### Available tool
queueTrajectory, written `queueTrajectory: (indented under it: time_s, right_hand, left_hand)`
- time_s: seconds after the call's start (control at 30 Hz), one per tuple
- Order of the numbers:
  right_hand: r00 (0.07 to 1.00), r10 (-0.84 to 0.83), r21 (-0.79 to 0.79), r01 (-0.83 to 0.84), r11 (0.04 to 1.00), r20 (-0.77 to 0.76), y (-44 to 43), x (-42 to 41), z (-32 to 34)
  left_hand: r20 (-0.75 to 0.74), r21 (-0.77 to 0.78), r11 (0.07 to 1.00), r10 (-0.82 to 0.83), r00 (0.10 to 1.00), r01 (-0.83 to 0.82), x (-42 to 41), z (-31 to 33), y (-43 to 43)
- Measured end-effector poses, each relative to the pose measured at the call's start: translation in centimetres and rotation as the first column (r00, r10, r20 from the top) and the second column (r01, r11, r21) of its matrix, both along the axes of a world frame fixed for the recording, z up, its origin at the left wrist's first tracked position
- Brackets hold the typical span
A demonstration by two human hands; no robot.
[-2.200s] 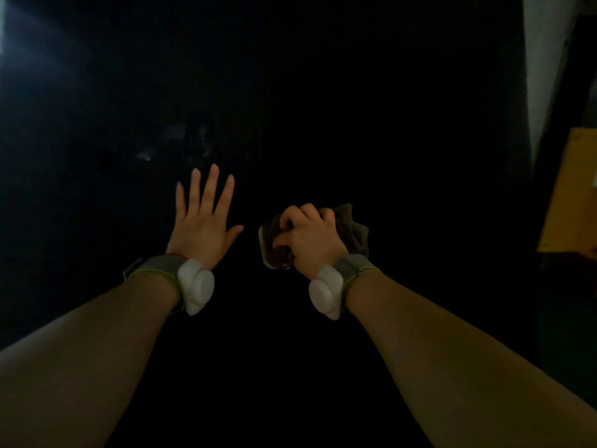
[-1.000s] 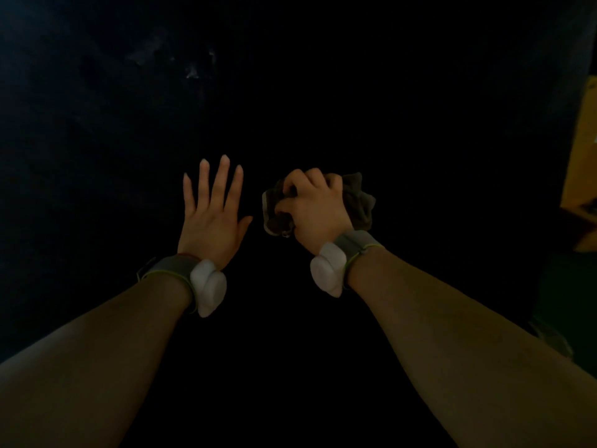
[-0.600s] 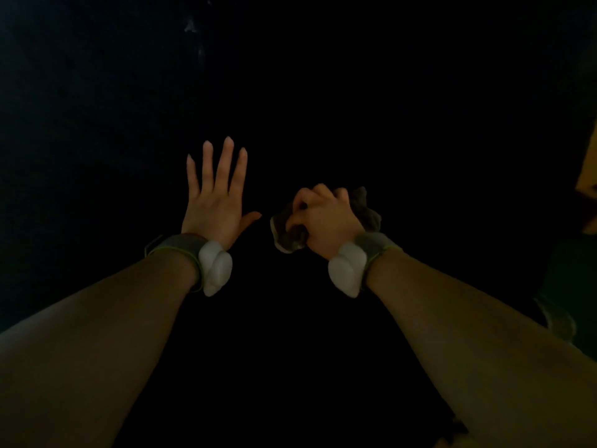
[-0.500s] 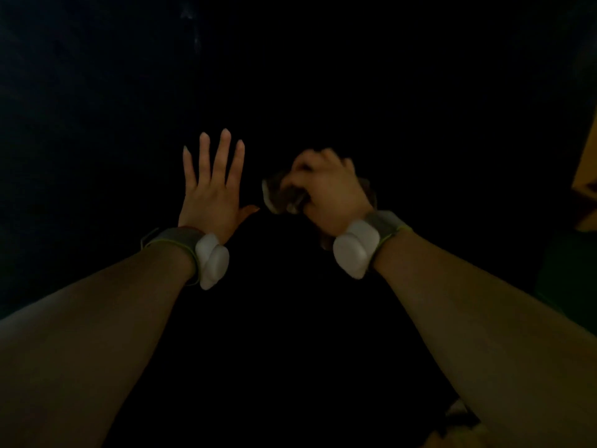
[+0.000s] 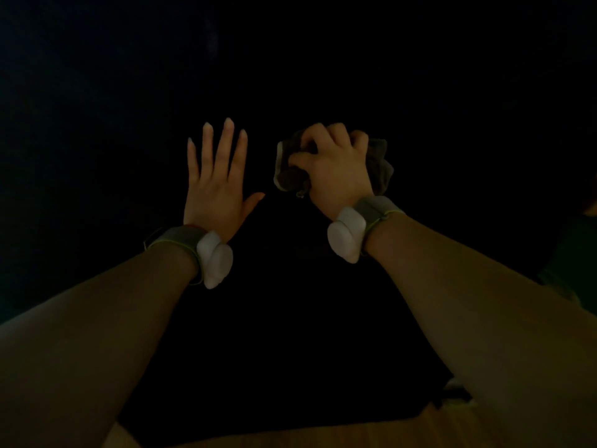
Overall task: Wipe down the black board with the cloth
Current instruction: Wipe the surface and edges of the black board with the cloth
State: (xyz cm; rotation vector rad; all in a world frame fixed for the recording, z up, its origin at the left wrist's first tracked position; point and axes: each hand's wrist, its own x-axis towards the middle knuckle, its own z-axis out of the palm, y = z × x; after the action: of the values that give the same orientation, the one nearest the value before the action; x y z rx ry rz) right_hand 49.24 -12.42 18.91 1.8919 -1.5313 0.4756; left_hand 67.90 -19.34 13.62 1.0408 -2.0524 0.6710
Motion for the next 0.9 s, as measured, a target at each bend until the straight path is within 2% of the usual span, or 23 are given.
queueTrajectory:
  time_s: [0.27,0.37,0.43,0.53,0.6,0.73,0.9]
  right_hand:
    - [0.999,0.028,0.263,-0.016,0.965,-0.041,1.2,-1.1,-8.2]
    - [0.997,0.061,0.307,-0.041,0.951,-0.056,1.2,-1.7,-8.5]
    - [0.993,0.106,0.292,-0.085,0.953,-0.058,1.6,-1.6,-6.9]
    - [0.985,0.141,0.079,-0.149,0.986,0.095,2.4,-1.8,-3.9]
    - [0.982,0.109,-0.019,-0.107,0.994,0.151,2.1,-1.8,-2.0]
    - [0.995,0.021,-0.028,-0.019,0.999,0.093,1.0,-1.7,-2.4]
    - [0.989,0.021,-0.026,-0.017,1.000,0.150,0.3,-1.3,-5.2]
  left_hand:
    - [0.019,-0.001,1.000,0.031,0.999,-0.031,-0.3,-2.9,-0.4]
    - [0.035,-0.004,0.999,0.039,0.999,-0.039,-0.4,-2.9,-0.9]
    - [0.031,-0.009,0.999,0.041,0.999,-0.040,-0.5,-3.0,-0.9]
    - [0.011,-0.014,0.999,0.050,0.999,-0.050,-0.6,-3.2,-1.2]
    - [0.010,-0.031,0.998,0.059,0.998,-0.059,-0.5,-3.3,-1.5]
    - [-0.007,-0.051,0.997,0.054,0.998,-0.055,-0.4,-3.6,-1.7]
    - [-0.035,-0.041,0.997,0.059,0.998,-0.060,-0.7,-4.4,-0.9]
